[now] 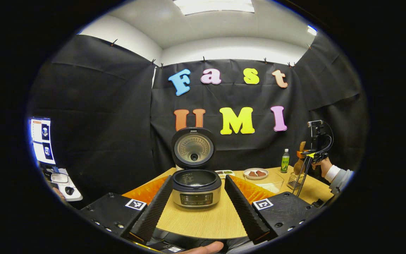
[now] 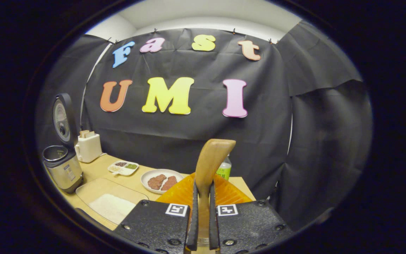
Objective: Close the left gripper, press the button to open the rice cooker; take a wooden spoon from the chopstick holder with the right hand, scoop a spoonful of rice and pour it into the rice cooker, then put the wooden spoon back into the chopstick holder.
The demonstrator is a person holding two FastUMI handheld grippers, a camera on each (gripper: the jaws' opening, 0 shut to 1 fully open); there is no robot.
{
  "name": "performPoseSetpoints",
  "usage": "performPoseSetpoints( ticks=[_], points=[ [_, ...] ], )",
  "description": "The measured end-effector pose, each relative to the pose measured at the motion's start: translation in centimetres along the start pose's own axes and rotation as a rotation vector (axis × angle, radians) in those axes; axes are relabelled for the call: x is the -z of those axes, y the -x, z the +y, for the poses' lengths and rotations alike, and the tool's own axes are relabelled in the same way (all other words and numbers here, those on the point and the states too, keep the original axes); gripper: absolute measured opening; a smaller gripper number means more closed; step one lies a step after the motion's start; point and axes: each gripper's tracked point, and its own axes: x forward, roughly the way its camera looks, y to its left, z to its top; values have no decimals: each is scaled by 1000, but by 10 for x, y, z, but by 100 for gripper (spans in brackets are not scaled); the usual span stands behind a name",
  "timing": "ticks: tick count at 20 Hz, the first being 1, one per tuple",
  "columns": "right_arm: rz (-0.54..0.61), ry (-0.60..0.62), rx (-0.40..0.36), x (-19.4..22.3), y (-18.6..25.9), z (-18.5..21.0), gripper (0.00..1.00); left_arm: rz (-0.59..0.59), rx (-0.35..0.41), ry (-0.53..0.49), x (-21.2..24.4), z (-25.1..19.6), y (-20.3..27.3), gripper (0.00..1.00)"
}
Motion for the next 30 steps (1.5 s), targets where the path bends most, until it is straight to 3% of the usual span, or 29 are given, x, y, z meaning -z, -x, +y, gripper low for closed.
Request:
performPoseSetpoints(
  ticks=[5, 6, 8, 9, 10, 12, 19, 25, 30],
  points=[
    [6, 0, -28, -3, 5, -2, 26, -7, 9, 2, -14, -6, -19, 94],
    [2, -1, -20, -6, 3, -5, 30, -8, 11, -1, -16, -7, -23, 94],
    [-9, -8, -16, -12, 4, -4, 48, -7, 15, -10, -20, -10, -34, 94],
    [-24, -13, -20, -19, 6, -4, 47, -5, 16, -15, -20, -13, -39, 94],
    [-41, -16, -26, -26, 10, -2, 54, -4, 18, -20, -21, -14, -45, 94],
    [-80, -7, -11, -38, 13, -7, 52, 4, 20, -25, -21, -18, -56, 95],
    [-125, -58, -56, -63, 42, 7, 84, 20, 33, -22, -26, -24, -85, 94],
    [-118, -96, 38, -81, 105, 9, 92, 10, 39, -23, -50, -23, -117, 94],
    [-83, -167, -26, -65, 146, 29, 94, 11, 32, -47, -74, -12, -169, 95]
  ],
)
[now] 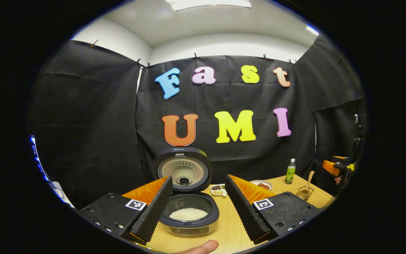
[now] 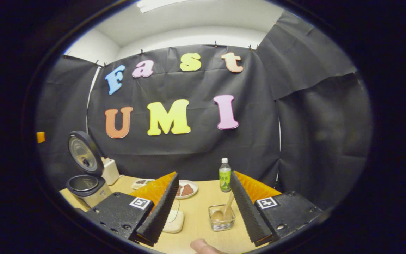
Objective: Close the left gripper, press the button to open the rice cooker; take a wooden spoon from the chopstick holder with the right hand, scoop a spoonful of rice and pour it into the rice cooker, then put the wooden spoon back into the chopstick holder.
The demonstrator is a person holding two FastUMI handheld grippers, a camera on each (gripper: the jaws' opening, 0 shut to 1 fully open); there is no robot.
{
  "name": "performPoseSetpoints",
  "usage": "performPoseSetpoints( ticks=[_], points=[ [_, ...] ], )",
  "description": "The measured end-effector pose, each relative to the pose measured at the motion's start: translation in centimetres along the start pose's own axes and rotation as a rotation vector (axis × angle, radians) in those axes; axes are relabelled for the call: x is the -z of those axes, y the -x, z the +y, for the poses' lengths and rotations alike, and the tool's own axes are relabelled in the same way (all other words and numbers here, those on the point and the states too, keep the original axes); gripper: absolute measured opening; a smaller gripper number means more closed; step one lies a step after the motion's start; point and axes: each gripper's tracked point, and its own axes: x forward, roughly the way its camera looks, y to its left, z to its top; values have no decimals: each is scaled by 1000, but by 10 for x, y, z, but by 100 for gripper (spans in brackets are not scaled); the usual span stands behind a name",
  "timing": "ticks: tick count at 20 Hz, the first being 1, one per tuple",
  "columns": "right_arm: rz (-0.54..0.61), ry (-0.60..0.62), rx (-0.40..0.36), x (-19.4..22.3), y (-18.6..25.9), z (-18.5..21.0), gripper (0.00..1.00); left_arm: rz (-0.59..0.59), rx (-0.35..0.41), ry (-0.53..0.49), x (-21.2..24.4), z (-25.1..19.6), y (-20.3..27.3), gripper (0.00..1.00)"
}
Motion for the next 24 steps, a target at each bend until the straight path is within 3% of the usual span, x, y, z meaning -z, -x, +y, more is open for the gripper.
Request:
performPoseSetpoints(
  ticks=[4, 6, 9, 12, 16, 19, 20, 24],
  points=[
    [30, 14, -39, 17, 10, 4, 94, -2, -6, -6, -11, 11, -64, 96],
    [33, 5, -82, 22, 13, 8, 94, -63, -30, -38, -24, 26, -100, 96],
    [57, 14, -77, 38, 12, -5, 93, -143, -36, -38, -39, 39, -158, 95],
    [38, -12, -110, 39, 16, -7, 95, -130, -28, 27, -41, 44, -199, 96],
    [16, 1, -87, 46, 24, -24, 93, -40, -78, 49, -24, 64, -251, 95],
    [-20, -6, -78, 42, 36, -28, 94, 91, -78, 84, 1, 63, -263, 96],
    [-30, -3, -70, 43, 39, -30, 94, 102, -104, 64, 3, 74, -260, 97],
    [-47, 10, -82, 44, 54, -27, 94, 138, -91, 74, 10, 69, -236, 100]
  ],
)
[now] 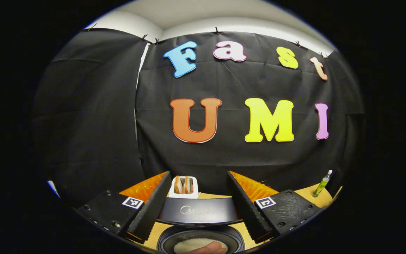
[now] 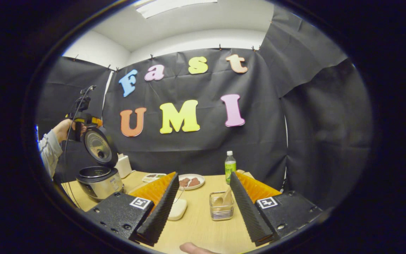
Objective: Close the left gripper, press the button to open the rice cooker; take a wooden spoon from the chopstick holder with the right hand, scoop a spoonful of rice and pour it into the rice cooker, then put the wooden spoon back into the chopstick holder.
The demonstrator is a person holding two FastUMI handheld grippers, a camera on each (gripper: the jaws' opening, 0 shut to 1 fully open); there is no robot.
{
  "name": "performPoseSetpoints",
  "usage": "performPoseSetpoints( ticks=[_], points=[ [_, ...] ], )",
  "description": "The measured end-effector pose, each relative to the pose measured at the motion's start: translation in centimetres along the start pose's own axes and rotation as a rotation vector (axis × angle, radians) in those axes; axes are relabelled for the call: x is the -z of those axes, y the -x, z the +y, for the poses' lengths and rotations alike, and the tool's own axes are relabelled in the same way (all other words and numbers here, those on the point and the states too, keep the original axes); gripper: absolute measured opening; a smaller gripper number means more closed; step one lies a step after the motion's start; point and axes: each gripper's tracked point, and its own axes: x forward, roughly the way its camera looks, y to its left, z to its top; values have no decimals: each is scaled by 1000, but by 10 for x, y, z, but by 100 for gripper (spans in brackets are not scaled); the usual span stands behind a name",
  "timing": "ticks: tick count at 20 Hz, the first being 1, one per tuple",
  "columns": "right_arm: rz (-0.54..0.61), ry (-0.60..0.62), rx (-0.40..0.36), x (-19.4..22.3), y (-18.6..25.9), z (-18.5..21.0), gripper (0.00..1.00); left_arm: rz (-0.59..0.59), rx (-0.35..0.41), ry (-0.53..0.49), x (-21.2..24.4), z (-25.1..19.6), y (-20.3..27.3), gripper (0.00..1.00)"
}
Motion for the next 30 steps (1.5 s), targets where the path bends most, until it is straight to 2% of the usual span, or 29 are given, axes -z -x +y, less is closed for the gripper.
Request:
performPoseSetpoints(
  ticks=[6, 8, 10, 11, 12, 18, 19, 20, 21, 22, 24, 30],
  points=[
    [10, -12, -12, 11, 31, 16, 93, -11, -23, -1, 37, 1, 55, 100],
    [22, -17, -39, 18, 45, 27, 94, 13, -22, 5, 58, 0, 69, 99],
    [26, 6, -32, 26, 60, 28, 94, 48, -19, 18, 79, 2, 78, 100],
    [21, 12, -37, 28, 68, 31, 93, 65, -19, 26, 90, 4, 83, 92],
    [15, 11, -38, 29, 76, 33, 93, 69, -17, 38, 96, 4, 89, 99],
    [21, -10, -44, 44, 113, 36, 94, 123, -14, 25, 154, 1, 112, 96],
    [32, -7, -46, 45, 118, 38, 93, 144, -16, 16, 166, 0, 114, 100],
    [38, 0, -52, 46, 122, 42, 94, 158, -17, 5, 174, -1, 117, 96],
    [31, 5, -53, 43, 126, 44, 94, 171, -17, -10, 181, -1, 119, 85],
    [30, 10, -49, 40, 129, 45, 93, 186, -18, -7, 190, 0, 122, 96],
    [25, 9, -55, 34, 138, 51, 93, 224, -19, 2, 205, 1, 124, 96],
    [-10, 9, 6, 13, 155, 39, 93, 178, -35, 12, 215, 1, 132, 99]
  ],
)
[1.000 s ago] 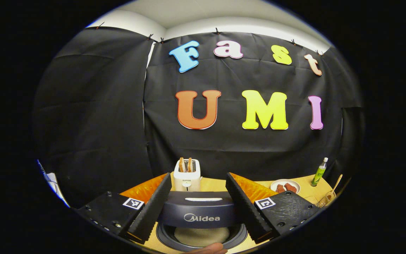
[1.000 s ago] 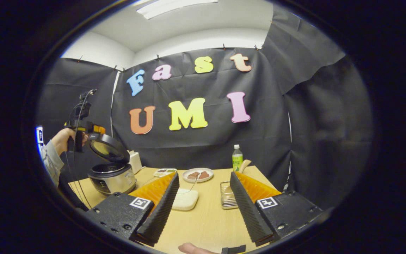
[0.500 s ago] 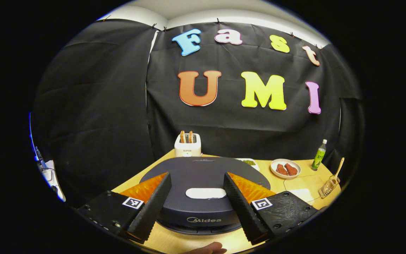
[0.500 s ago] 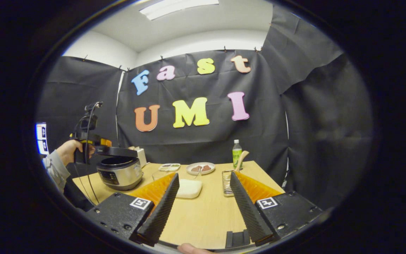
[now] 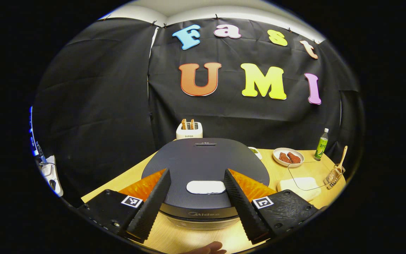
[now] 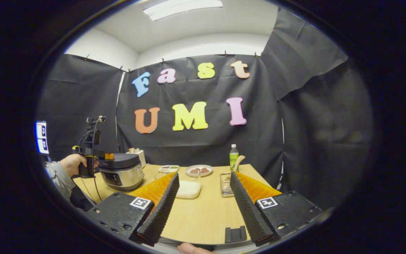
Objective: Close the left gripper, press the button to open the rice cooker; take a wooden spoon from the chopstick holder with the right hand, scoop a spoonful of rice and pour it into the rice cooker, then put the wooden spoon back into the chopstick holder.
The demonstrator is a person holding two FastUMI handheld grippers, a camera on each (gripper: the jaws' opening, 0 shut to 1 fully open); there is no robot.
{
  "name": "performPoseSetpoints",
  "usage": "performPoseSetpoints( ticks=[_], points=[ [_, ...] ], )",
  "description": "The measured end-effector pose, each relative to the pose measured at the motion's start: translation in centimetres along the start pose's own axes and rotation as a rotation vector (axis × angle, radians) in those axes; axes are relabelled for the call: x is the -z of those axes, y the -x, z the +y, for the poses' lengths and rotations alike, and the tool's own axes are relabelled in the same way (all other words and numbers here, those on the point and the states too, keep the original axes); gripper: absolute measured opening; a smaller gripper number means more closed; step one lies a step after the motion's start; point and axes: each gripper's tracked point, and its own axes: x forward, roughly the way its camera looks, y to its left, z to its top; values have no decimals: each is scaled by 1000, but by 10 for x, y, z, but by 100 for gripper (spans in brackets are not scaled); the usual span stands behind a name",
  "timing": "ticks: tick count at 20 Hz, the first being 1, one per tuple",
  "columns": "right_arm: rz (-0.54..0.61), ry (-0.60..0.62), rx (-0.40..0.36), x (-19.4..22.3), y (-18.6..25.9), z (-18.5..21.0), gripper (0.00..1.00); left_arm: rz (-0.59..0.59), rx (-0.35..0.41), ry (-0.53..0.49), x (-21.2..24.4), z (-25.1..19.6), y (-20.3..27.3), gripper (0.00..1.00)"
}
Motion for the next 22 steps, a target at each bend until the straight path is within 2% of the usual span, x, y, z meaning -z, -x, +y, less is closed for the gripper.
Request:
performPoseSetpoints(
  ticks=[3, 6, 7, 9, 10, 11, 18, 22],
  points=[
    [-9, -1, 22, -5, 5, -7, 93, -61, -5, 24, -2, 0, 5, 98],
    [3, 18, 51, -3, 2, -17, 93, -90, -16, -52, -5, -1, 8, 96],
    [6, 15, 53, -3, 1, -18, 93, -87, -8, -51, -6, -2, 12, 100],
    [14, 17, 64, -2, -3, -22, 93, -73, 34, -11, -11, -11, 27, 94],
    [13, 18, 73, -3, -5, -26, 93, -93, 52, -8, -21, -15, 38, 84],
    [11, 16, 83, -5, -6, -31, 94, -116, 65, -17, -30, -20, 50, 95],
    [-5, -8, 122, -17, -7, -51, 93, -201, 88, -45, -54, -40, 144, 94],
    [-17, -9, 132, -23, -4, -58, 93, -237, 129, -26, -45, -57, 191, 94]
  ],
)
